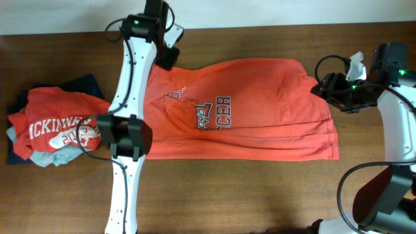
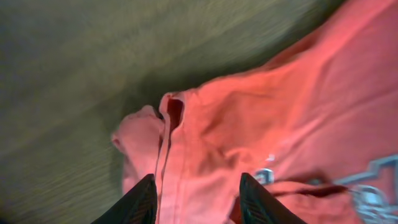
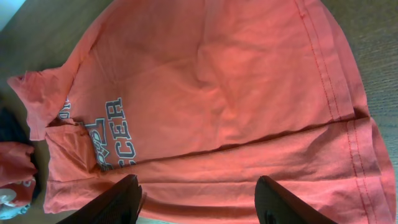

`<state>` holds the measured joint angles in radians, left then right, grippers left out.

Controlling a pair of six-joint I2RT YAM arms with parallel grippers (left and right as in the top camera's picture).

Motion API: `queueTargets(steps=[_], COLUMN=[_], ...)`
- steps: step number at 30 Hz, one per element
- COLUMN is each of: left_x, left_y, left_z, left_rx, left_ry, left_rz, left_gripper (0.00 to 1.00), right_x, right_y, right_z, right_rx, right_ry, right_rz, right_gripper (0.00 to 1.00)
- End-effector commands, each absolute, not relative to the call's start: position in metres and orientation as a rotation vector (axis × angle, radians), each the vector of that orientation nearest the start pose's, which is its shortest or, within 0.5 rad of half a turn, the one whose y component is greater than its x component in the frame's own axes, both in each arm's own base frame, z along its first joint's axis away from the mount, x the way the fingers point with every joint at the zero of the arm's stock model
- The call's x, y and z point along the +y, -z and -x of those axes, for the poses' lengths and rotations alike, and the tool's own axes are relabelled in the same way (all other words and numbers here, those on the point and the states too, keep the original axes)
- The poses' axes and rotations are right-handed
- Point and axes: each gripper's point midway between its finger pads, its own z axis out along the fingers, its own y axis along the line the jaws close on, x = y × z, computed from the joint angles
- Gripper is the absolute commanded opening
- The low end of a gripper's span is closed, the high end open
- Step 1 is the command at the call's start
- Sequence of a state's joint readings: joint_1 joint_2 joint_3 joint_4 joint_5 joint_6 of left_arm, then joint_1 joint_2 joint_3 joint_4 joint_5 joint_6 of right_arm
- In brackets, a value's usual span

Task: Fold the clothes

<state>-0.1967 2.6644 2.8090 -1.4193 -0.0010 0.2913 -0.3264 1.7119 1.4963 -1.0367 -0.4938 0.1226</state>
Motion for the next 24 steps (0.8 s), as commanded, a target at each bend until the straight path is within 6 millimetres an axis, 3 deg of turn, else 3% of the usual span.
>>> queueTargets(steps=[1, 7, 11, 14, 18, 22, 24], left_x=[-0.1, -0.108, -0.118, -0.124, -0.126, -0.125, -0.128], left_y=[-0.055, -0.043, -0.043, -0.042, -0.042, -0.071, -0.096], left_z=[-0.551, -0.551, -0.544, -0.537, -0.527, -0.515, -0.505], left_rx=[2.831, 2.837, 2.847, 2.87, 2.905, 2.919, 2.906], left_ry=[-0.006, 0.135, 0.193, 0.199, 0.205, 0.212, 0.254], left_rz=[-0.655, -0.65, -0.669, -0.692, -0.698, -0.665, -0.668], left_gripper=[0.43, 0.42, 0.22, 0.01, 0.0, 0.0, 0.0], right_x=[-0.045, -0.045, -0.045, -0.045, -0.045, -0.047, -0.05], right_y=[-0.177, -0.177, -0.177, -0.177, -0.177, -0.18, -0.184], right_z=[-0.388, -0.387, -0.387, -0.387, -0.387, -0.394, -0.403], right_rx=[2.649, 2.652, 2.652, 2.652, 2.651, 2.621, 2.583], right_ry=[-0.607, -0.608, -0.608, -0.608, -0.608, -0.595, -0.58], right_rz=[-0.464, -0.465, -0.466, -0.465, -0.465, -0.448, -0.426], right_gripper=[0.64, 0.64, 0.64, 0.64, 0.64, 0.64, 0.64])
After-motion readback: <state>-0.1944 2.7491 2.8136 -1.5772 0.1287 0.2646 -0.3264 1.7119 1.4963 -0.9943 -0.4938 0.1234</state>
